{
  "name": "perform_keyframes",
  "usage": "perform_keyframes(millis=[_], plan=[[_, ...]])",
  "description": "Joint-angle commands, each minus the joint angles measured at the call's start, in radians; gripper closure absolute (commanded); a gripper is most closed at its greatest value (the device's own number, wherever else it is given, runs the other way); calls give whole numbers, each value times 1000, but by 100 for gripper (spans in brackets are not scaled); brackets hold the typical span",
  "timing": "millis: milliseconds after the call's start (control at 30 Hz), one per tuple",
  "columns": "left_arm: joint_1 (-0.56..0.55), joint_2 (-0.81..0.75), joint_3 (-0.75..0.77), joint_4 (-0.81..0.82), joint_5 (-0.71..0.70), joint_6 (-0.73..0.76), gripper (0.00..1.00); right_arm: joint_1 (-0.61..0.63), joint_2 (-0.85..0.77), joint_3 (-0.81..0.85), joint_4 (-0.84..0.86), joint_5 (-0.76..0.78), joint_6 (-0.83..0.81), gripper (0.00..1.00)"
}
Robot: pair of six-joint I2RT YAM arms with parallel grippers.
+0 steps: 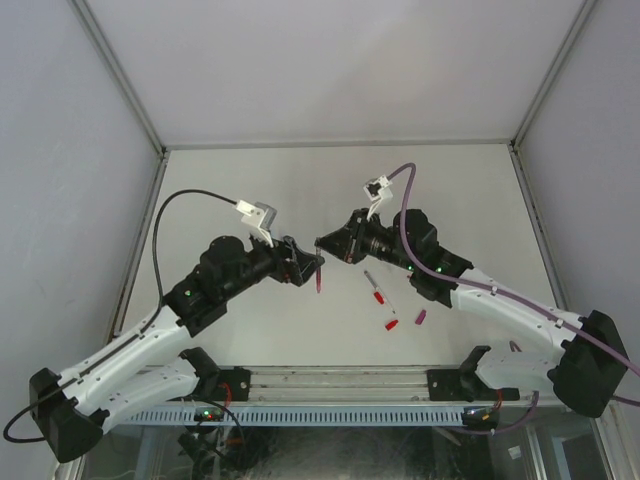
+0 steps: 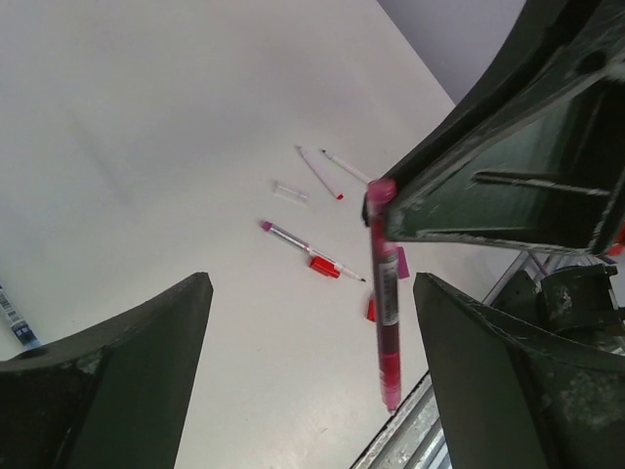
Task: Insert the pens into the pen caps
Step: Adjust the pen.
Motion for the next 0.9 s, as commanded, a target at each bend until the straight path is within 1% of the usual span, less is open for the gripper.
perform_keyframes(millis=[0, 233, 300, 400, 533, 733, 867], plan=[[-11, -3, -29, 73, 30, 2, 12, 13, -54, -23, 145, 10, 50, 100], [-23, 7, -45, 97, 81, 2, 17, 18, -85, -37, 164, 44, 52, 100], [-31, 12, -50, 116, 118, 7, 20, 18, -87, -37, 167, 49, 49, 100], [-57, 18, -56, 120, 119, 20, 23, 18, -86, -38, 171, 50, 48, 100], [-69, 20, -57, 122, 104, 25, 37, 20, -81, -38, 172, 37, 56, 100], [-69, 14, -41, 125, 75, 29, 51, 36, -84, -41, 166, 44, 52, 100], [-69, 23, -30, 123, 72, 29, 65, 41, -83, -41, 158, 45, 47, 100]])
